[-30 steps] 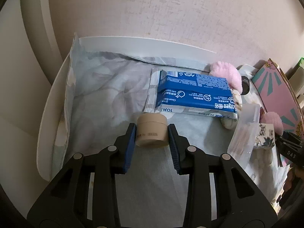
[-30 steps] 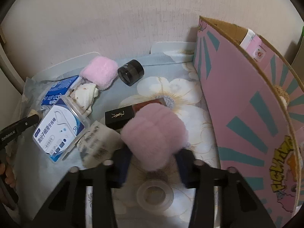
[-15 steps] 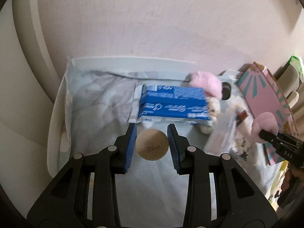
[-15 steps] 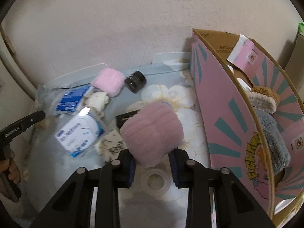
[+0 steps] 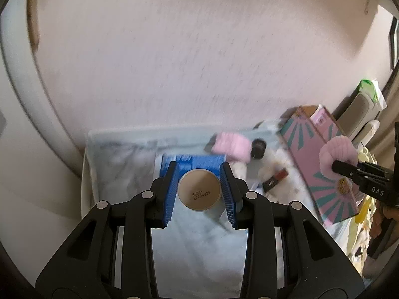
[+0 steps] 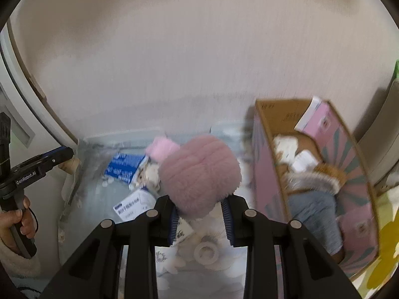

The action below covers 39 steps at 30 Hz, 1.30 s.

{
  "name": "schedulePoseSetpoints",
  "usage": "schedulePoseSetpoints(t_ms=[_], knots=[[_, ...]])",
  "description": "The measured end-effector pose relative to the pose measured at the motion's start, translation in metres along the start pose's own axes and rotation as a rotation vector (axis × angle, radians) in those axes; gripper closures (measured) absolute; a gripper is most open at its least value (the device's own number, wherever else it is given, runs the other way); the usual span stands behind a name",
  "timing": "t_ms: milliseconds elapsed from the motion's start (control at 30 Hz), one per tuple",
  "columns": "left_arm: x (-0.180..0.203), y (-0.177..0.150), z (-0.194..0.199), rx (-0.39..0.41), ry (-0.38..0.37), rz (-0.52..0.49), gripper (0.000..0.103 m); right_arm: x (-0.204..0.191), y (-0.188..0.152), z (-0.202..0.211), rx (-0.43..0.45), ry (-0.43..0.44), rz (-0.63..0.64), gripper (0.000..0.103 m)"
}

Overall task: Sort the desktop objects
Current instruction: 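Carry the pink puff and beige jar into the cardboard box and release both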

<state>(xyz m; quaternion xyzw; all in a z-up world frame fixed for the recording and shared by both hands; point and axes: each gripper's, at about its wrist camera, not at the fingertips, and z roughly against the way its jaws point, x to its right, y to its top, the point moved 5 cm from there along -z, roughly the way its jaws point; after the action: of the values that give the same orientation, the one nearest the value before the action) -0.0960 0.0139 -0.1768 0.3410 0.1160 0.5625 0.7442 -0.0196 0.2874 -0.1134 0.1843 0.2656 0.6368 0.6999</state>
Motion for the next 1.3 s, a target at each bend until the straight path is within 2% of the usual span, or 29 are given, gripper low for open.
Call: schedulePoseSetpoints(t_ms=[333, 600, 867, 1067, 1300], knots=[[0.06, 0.054, -0.004, 0.046, -0.075, -0.103, 0.073, 0.042, 0.023, 0.026, 0.024, -0.041, -0.046, 0.075], [0.144, 0.081, -0.036, 0.027, -0.193, -0.214, 0.073, 0.09, 0.013, 0.044, 0.01, -0.095, -0.129, 0.075], [0.235, 0.081, -0.086, -0.032, -0.288, -0.355, 0.073, 0.13, 0.001, 0.05, 0.016, -0.121, -0.214, 0.075], [0.305, 0.071, -0.13, -0.099, -0.361, -0.439, 0.073, 0.156, -0.008, 0.037, 0.014, -0.125, -0.267, 0.075], [0.349, 0.054, -0.165, -0.159, -0.378, -0.517, 0.073, 0.165, -0.012, 0.014, 0.013, -0.094, -0.327, 0.075]])
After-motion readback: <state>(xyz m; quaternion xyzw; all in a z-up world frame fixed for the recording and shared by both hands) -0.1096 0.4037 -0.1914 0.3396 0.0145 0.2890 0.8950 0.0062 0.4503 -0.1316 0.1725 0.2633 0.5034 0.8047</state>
